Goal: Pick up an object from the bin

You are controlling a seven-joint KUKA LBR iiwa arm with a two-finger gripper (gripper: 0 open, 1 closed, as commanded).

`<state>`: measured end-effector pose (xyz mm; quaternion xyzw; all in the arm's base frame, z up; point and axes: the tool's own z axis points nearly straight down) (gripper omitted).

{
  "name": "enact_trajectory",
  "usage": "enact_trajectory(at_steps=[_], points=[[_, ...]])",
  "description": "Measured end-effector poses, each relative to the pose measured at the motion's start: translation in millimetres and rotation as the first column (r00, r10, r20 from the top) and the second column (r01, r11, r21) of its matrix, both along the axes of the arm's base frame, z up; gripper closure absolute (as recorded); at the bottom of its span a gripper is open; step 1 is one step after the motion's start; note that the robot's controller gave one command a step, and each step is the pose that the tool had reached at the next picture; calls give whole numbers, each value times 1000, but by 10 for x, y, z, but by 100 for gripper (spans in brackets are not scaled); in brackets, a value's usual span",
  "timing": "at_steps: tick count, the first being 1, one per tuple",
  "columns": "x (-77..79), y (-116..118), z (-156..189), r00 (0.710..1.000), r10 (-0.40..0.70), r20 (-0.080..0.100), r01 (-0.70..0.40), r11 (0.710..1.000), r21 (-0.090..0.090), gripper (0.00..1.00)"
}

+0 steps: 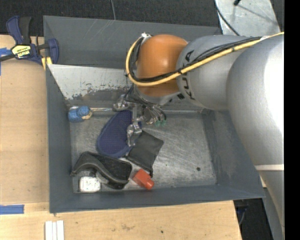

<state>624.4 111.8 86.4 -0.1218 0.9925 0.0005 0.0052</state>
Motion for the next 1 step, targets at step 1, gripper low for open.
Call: enact_trajectory(at_steps=[1], points=[[-5, -1, -7, 1000, -1, -4, 1, 1000, 0, 100]])
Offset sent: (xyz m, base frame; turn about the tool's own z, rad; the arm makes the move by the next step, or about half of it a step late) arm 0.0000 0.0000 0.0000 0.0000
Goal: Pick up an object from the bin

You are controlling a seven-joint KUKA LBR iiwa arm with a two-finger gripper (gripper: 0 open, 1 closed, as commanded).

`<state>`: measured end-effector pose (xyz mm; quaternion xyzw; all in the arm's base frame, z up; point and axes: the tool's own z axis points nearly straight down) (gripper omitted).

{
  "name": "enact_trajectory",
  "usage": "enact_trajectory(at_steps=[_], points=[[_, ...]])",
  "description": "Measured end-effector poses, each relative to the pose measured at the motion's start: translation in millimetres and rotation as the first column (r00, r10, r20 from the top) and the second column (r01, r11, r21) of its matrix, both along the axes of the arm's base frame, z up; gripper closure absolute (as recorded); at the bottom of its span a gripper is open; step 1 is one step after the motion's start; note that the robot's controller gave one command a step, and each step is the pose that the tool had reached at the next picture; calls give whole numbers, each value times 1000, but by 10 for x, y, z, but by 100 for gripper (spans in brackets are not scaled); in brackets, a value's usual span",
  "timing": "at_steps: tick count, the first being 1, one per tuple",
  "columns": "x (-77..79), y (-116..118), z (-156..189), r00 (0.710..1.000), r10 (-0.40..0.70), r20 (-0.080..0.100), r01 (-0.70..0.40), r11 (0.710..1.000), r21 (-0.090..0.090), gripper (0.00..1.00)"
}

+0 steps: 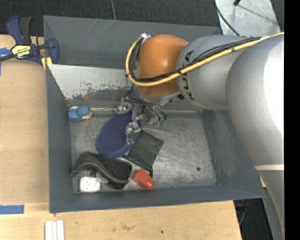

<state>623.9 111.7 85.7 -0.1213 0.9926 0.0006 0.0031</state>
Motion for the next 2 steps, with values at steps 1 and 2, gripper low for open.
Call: enact_trajectory(at_steps=[1, 2], points=[[0, 47, 1043, 999, 34, 7, -34, 999, 0, 100], [-215, 100, 1909, 938, 348, 4, -348, 938, -3, 100]])
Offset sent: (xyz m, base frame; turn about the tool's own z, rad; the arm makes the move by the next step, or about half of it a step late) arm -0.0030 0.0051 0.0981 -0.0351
